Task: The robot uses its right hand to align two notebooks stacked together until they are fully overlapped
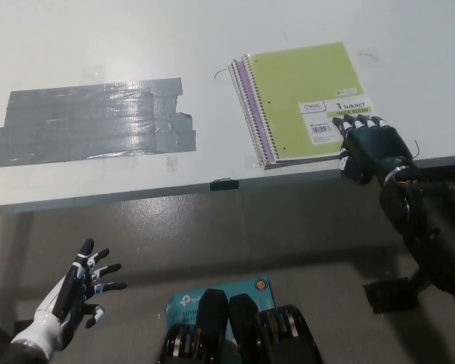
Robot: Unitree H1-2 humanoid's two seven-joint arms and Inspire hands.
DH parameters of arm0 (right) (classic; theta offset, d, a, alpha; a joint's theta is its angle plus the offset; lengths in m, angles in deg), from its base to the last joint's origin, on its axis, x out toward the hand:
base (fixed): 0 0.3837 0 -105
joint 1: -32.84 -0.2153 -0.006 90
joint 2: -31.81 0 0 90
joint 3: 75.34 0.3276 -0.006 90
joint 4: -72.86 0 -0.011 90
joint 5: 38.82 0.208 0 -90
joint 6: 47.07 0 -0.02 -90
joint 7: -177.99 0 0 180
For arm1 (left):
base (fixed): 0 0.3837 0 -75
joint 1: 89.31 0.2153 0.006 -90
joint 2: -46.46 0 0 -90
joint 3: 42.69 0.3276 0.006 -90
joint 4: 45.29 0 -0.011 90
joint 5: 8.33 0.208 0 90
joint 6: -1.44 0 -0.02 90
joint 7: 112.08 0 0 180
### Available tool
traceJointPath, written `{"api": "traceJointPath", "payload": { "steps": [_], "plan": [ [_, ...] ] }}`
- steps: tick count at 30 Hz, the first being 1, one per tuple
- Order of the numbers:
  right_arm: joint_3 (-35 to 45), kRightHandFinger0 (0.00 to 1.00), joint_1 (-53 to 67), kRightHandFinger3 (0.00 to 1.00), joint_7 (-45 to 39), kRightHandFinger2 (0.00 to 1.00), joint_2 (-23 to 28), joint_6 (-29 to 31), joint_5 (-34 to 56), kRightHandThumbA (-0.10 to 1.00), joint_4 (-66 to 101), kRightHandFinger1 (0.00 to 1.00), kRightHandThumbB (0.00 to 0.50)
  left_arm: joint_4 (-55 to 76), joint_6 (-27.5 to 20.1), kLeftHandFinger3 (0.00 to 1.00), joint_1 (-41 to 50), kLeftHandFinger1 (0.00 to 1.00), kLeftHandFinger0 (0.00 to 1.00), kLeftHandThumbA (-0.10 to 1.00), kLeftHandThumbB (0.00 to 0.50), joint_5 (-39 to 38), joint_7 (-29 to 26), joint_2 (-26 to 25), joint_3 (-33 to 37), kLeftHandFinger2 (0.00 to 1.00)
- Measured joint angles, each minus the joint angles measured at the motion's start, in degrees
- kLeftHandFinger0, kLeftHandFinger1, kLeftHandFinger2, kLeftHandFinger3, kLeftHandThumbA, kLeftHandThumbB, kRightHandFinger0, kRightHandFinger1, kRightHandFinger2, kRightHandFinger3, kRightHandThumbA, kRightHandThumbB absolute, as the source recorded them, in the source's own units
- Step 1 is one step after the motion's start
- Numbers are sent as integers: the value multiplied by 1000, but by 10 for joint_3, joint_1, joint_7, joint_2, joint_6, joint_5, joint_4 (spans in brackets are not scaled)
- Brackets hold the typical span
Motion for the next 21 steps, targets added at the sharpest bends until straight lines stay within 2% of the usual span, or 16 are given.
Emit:
{"api": "traceJointPath", "payload": {
  "steps": [3,6,8,10,14,17,21],
  "plan": [
    [-11,1000,-6,1000,-1,1000,0,1,0,1000,-4,1000,361,0,0,1000,0,754,630,1000,428,1,0,0,0,882],
    [-17,1000,-11,1000,-1,1000,0,5,0,1000,-7,1000,348,-1,0,1000,-1,757,665,1000,429,1,0,1,0,869],
    [-20,1000,-11,1000,-1,1000,0,7,0,1000,-7,1000,363,-4,0,1000,-3,759,703,1000,447,2,0,1,0,874],
    [-24,1000,-11,1000,0,1000,0,12,0,1000,-7,1000,351,-6,-1,1000,-5,754,652,1000,454,2,0,2,-1,883],
    [-33,1000,-11,1000,4,1000,1,21,-2,1000,-6,1000,345,-6,-1,1000,-6,758,646,1000,434,4,0,3,-1,892],
    [-44,1000,-11,1000,5,1000,3,28,-5,1000,0,1000,344,-6,-1,1000,-6,773,701,1000,451,5,0,3,-1,892],
    [-51,1000,-11,1000,6,1000,4,34,-9,1000,2,1000,307,-8,-1,1000,-7,786,710,1000,429,5,1,3,-1,881]
  ]
}}
